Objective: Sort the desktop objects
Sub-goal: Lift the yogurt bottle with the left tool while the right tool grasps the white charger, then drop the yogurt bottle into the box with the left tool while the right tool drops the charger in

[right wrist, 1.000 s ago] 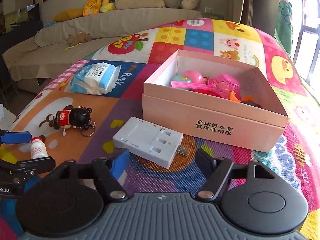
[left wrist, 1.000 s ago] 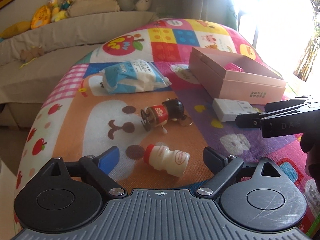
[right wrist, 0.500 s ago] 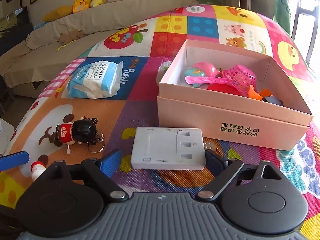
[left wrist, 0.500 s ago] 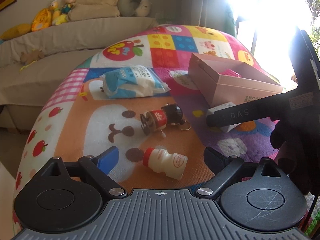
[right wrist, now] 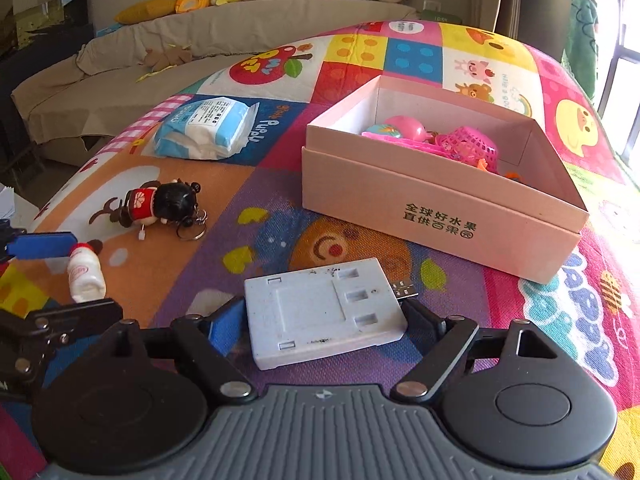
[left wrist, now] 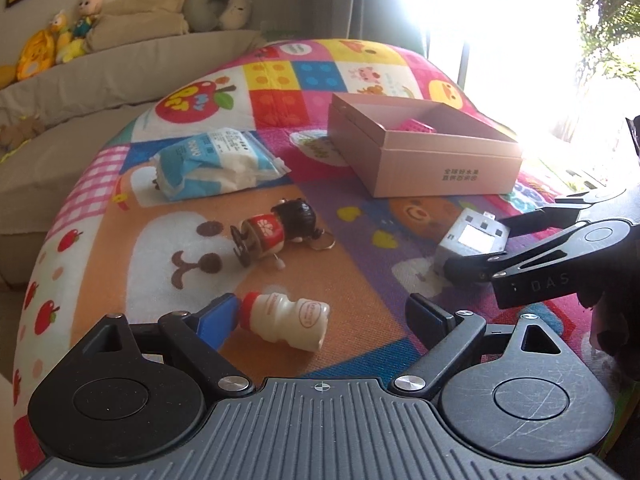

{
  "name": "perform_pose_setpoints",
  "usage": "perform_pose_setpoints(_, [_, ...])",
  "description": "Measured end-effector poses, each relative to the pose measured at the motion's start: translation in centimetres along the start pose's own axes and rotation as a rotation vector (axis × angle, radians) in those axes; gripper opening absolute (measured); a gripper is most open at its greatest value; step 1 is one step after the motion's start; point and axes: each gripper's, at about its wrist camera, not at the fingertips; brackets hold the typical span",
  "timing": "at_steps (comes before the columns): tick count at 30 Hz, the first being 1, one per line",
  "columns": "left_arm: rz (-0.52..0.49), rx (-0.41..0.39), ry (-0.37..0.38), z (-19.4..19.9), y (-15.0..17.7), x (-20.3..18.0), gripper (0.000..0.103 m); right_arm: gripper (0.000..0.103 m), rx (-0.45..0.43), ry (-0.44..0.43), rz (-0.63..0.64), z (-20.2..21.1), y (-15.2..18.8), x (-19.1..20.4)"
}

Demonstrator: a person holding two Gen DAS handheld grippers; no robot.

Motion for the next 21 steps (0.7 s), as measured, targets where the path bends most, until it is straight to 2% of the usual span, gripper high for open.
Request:
perform_pose_setpoints(5, [-0.047,0.008,-0.001,-0.1,0.2,-0.9,0.094,0.087,-0.036,-0.016,0.011,1.1,1.4,-0.6])
perform_pose_setpoints(11, [-0.022,0.006,-0.008,0.1,0.3,-0.7,0.094,0.086,-0.031,-0.058,0.023,0.4,0.8,-0.5])
perform_pose_setpoints(16, [0.035,0.029,-0.027,-0.2,0.1,0.1,0.074,0.081,-0.042,-0.055,0.022,0.4,0.9,-0.4])
perform_pose_setpoints(20, [0.015,0.025,-0.059,-0.1,0.2,-0.3,0.06,0.081,-0.043,-0.053,0.022,0.5,0.9,-0.4])
perform_pose_setpoints(21, [0.003,0.025,-0.062,0.0,0.2,-0.4,0.053,0.081,-0.043,-0.052,0.023,0.6,1.0,-0.4])
Point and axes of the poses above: each gripper's, at about its wrist camera, not at the fingertips, and z roughly against the way its jaws point, x to its left, y to its underside, and after that the axes turned 8 degrees about x, right-handed
